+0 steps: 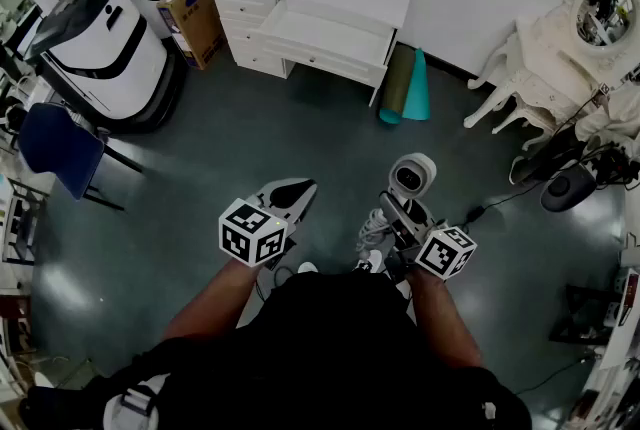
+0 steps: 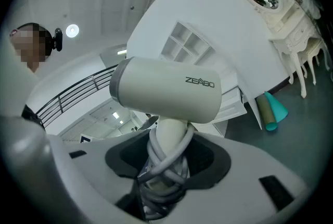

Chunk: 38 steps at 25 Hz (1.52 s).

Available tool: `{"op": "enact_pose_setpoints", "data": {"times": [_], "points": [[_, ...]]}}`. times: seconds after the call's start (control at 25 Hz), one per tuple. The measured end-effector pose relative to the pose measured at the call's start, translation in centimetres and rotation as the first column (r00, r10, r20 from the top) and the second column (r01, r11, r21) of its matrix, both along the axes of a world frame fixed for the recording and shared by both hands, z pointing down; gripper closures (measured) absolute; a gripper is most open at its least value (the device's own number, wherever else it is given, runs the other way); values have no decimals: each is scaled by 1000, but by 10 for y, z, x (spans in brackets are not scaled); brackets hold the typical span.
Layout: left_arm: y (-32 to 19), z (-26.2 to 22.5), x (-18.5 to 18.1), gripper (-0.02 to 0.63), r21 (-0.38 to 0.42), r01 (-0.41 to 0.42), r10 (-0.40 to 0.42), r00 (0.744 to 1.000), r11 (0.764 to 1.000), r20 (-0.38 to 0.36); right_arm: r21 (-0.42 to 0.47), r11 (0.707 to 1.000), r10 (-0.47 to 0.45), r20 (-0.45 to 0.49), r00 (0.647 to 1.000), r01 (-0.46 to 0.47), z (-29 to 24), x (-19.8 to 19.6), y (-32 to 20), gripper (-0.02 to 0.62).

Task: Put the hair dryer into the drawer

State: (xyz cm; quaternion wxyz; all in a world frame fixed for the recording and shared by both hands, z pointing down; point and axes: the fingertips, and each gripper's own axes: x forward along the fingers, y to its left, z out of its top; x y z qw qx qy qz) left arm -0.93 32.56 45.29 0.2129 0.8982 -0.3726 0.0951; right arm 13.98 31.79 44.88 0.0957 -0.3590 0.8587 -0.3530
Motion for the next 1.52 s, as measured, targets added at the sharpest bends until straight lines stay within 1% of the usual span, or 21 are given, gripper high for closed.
{"op": "enact_pose_setpoints", "data": {"times": [0.2, 0.4, 0.6, 0.96, 1.2, 1.52], "points": [[5, 4, 0, 595, -13, -6, 6, 1000, 1000, -3, 0, 1000, 5, -3, 1000, -5, 1, -1, 4, 383], [6, 4, -1, 595, -8, -4, 4, 1000, 1000, -7, -1, 1000, 3, -3, 1000, -3, 3, -2, 6, 383], [6, 1, -2, 595, -14, 1, -1, 1000, 1000, -23, 2, 1000, 4, -1, 1000, -4, 1, -2, 7, 383], [13, 3, -5, 595, -16, 0, -1, 1000, 1000, -19, -5, 1000, 11, -5, 1000, -11, 4, -4, 14, 383], [15, 4, -6, 595, -17, -6, 6, 1000, 1000, -21, 4, 1000, 1, 31, 1000, -1, 0, -7, 19, 383], [21, 11, -12, 595, -15, -14, 14, 1000, 1000, 3, -17, 1000, 18, 35, 999, -17, 9, -10, 22, 383]]}}
